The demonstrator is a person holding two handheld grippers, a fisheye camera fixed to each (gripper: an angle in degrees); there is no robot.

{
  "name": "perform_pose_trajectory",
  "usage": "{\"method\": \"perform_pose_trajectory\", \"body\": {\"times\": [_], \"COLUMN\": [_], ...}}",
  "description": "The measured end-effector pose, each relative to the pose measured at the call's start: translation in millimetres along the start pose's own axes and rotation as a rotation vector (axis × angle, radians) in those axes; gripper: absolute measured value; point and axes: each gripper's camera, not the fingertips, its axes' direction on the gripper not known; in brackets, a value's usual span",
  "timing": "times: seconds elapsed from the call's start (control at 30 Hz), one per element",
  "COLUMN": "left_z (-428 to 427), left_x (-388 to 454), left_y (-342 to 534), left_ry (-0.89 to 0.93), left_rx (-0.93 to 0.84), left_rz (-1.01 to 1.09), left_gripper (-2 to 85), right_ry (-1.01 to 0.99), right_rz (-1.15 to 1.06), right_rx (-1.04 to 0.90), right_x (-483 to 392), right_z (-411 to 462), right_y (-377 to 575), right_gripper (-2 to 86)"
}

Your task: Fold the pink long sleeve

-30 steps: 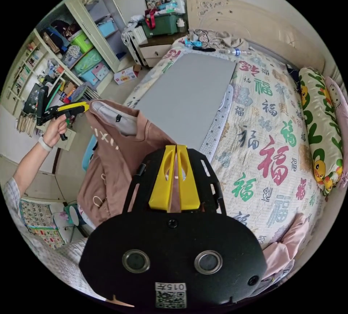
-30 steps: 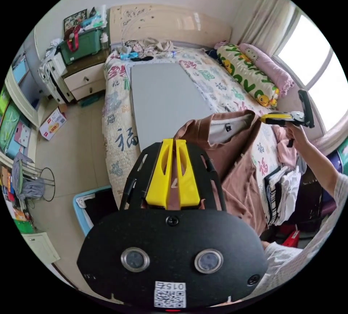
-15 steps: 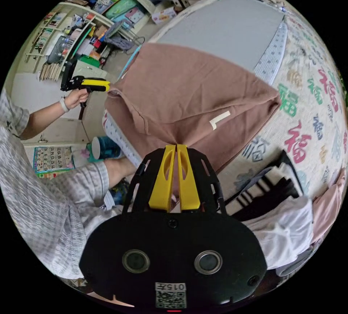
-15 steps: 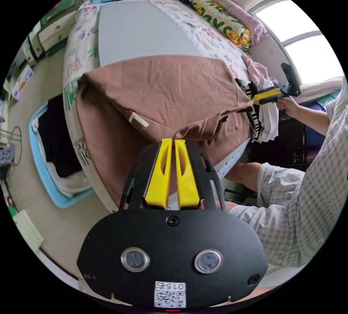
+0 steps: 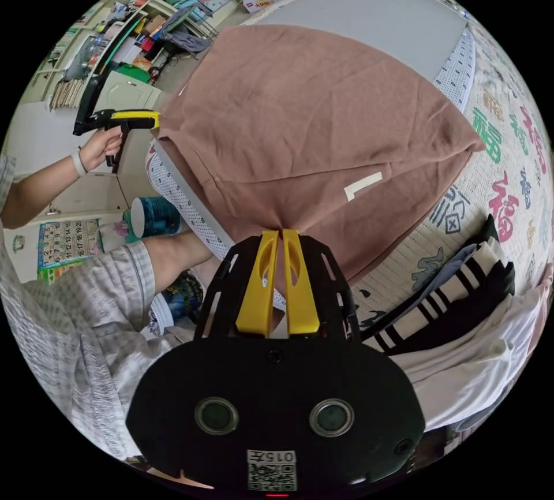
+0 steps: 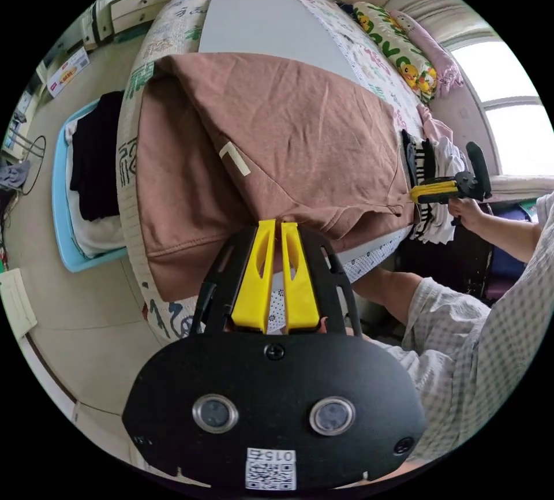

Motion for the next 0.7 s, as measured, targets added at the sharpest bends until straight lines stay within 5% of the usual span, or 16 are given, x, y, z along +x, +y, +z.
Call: {"method": "perform_pose_trajectory", "body": {"times": [0.17, 0.4, 0.7], "left_z": [-34, -23, -58], "left_x": [18, 45, 56], "left_y": [26, 37, 52], "left_ry": [-0.189, -0.374, -0.389], "left_rx": [0.117, 0.181, 0.195], "left_rz": [0.23, 0.634, 0.771], "left_gripper": [5.8, 11.3, 8.0], "right_ry": [0.203, 0.363, 0.313], "right_rz": [-0.442, -0.745, -0.674], "right_rx": [0.096, 0.034, 0.034], "right_x": [-39, -58, -61], "right_z": [22, 102, 132], "right_y": [5, -1, -36], "right_gripper": [5.7, 9.5, 2.0]}}
